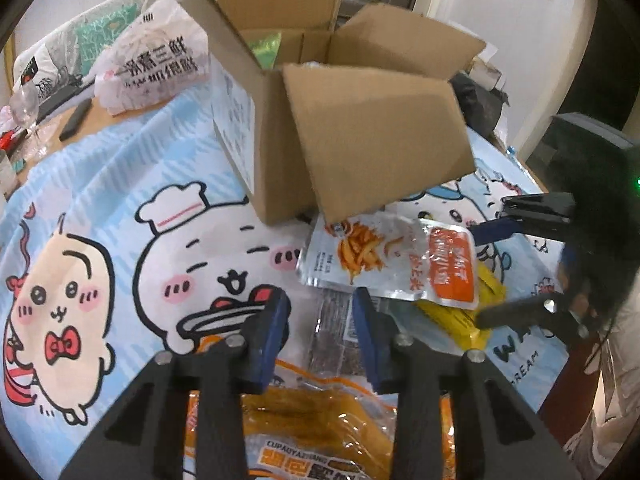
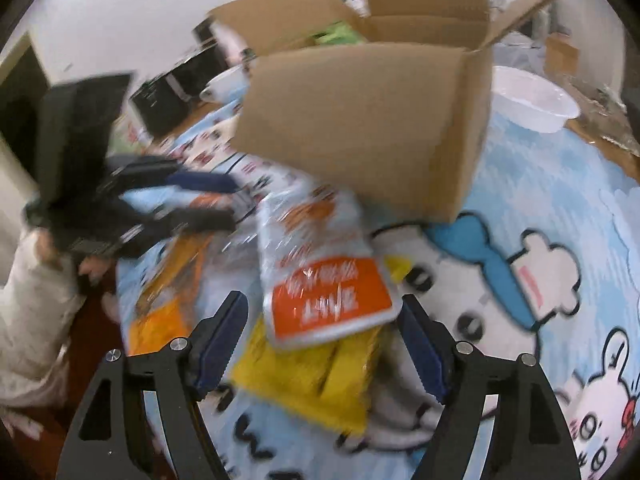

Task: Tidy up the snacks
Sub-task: 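Lower the right gripper onto the orange-labelled spicy strip packet and close it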

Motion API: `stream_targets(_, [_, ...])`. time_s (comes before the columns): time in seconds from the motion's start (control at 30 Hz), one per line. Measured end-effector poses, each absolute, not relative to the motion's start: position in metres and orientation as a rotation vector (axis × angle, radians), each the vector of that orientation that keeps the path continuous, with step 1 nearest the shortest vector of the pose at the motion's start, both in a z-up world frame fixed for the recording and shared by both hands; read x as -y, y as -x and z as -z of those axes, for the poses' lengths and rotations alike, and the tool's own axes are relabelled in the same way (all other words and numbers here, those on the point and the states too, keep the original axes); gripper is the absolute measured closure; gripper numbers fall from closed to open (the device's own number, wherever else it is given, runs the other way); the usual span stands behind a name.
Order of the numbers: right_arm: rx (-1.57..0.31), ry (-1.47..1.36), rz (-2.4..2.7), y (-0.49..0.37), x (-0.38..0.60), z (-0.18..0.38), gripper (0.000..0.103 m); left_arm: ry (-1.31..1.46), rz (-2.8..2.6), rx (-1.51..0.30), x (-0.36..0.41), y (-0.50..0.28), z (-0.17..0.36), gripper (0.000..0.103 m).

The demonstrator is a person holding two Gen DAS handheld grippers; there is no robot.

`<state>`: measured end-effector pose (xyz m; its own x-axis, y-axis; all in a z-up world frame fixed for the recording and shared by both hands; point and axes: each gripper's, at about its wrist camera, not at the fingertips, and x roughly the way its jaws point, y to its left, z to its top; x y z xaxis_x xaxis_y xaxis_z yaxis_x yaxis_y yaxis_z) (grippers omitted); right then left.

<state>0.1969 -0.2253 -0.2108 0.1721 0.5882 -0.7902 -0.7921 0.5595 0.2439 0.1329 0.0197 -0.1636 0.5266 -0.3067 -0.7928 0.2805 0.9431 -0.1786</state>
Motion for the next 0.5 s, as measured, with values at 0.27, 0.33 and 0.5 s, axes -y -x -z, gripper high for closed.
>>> stream_targets(0.27, [-0.892,0.335,-0.877,-0.195,0.213,0.206,0.029,0.068,0.335,-0.948,-0.030,-0.133,0.163,0.072])
stream_targets(0.33, [-0.890,0.335,-0.905,-0.200,0.204,0.206,0.025,0.074,0.337,-0.949,-0.031,-0.134,0.163,0.072])
stream_targets(0.5, [-0.893,0.404,-0.920,-0.203,0.180,0.213,0.023,0.073,0.340,-0.954,-0.032,-0.134,0.165,0.072])
